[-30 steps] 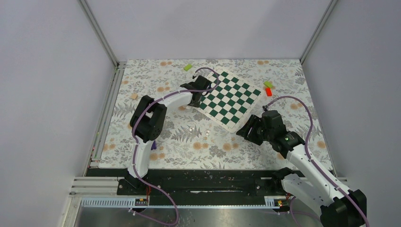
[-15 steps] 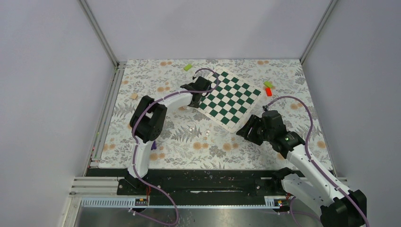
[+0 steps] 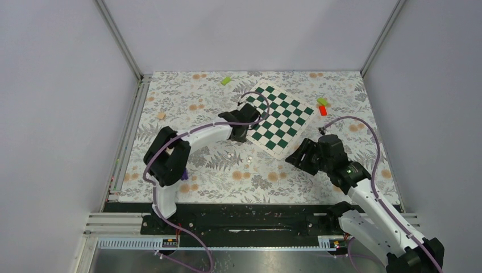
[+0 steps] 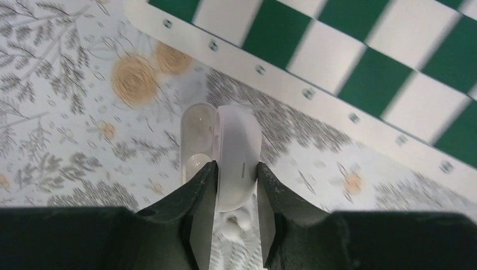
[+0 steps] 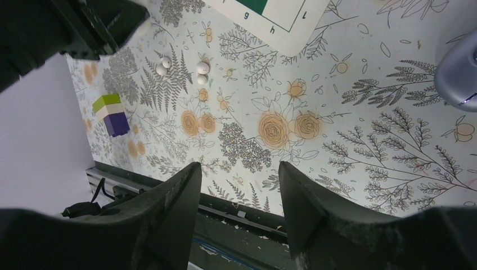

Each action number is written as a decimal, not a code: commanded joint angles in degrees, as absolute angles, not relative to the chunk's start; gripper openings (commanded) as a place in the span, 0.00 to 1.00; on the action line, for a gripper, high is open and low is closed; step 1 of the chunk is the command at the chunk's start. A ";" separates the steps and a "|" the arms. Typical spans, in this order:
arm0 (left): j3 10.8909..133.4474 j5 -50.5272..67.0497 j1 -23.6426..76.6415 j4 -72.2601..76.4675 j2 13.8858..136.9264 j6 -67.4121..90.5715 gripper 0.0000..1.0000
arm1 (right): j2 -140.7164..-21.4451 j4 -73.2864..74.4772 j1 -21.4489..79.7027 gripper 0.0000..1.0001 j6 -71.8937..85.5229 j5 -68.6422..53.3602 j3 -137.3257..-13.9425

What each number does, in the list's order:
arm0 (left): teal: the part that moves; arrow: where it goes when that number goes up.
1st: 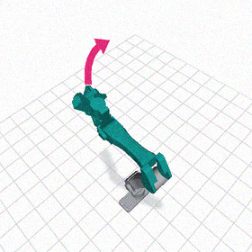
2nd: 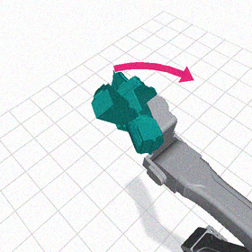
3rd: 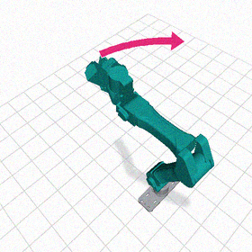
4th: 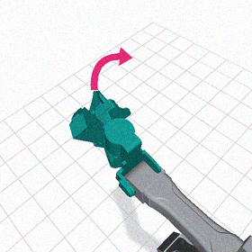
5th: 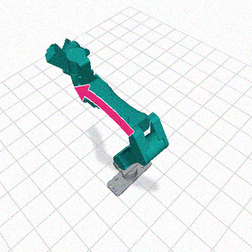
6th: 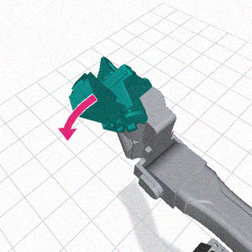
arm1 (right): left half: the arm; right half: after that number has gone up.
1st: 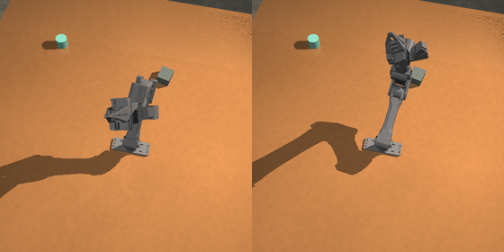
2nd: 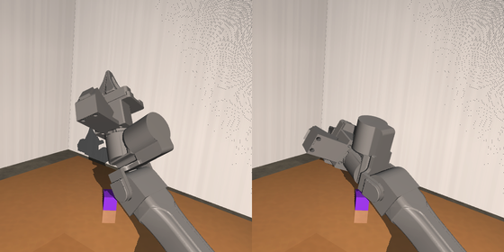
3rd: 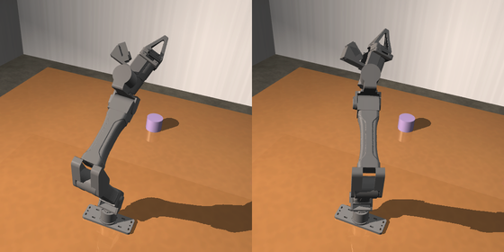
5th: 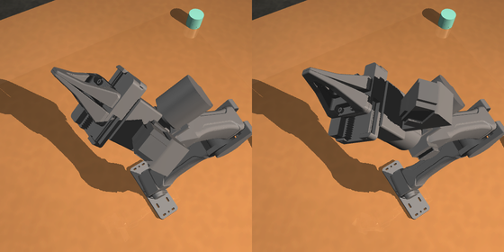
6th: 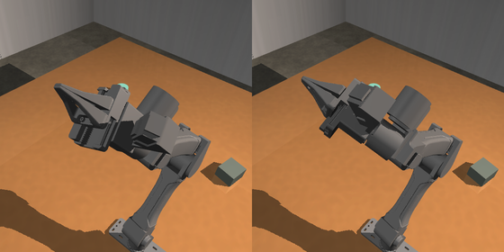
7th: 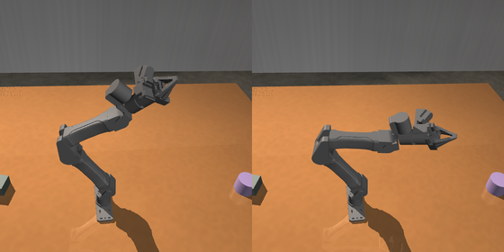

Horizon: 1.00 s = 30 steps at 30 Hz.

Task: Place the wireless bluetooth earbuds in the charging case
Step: Move the charging case to the corner of the board.

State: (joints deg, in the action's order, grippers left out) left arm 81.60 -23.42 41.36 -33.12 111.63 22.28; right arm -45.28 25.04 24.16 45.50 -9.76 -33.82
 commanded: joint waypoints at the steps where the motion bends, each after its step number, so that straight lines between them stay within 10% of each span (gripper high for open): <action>1: 79.20 -21.17 46.25 -34.46 104.61 27.67 0.29 | -42.74 27.36 24.61 0.61 45.50 -6.86 -33.41; 30: 95.69 -12.21 61.26 -41.36 118.65 40.61 0.44 | -24.63 34.77 24.62 0.62 52.50 -3.90 -21.86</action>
State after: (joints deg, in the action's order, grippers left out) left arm 92.44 -15.27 61.10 -41.36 119.17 39.72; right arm -24.56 36.03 24.27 50.54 -4.95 -22.57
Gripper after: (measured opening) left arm 0.427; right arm 0.619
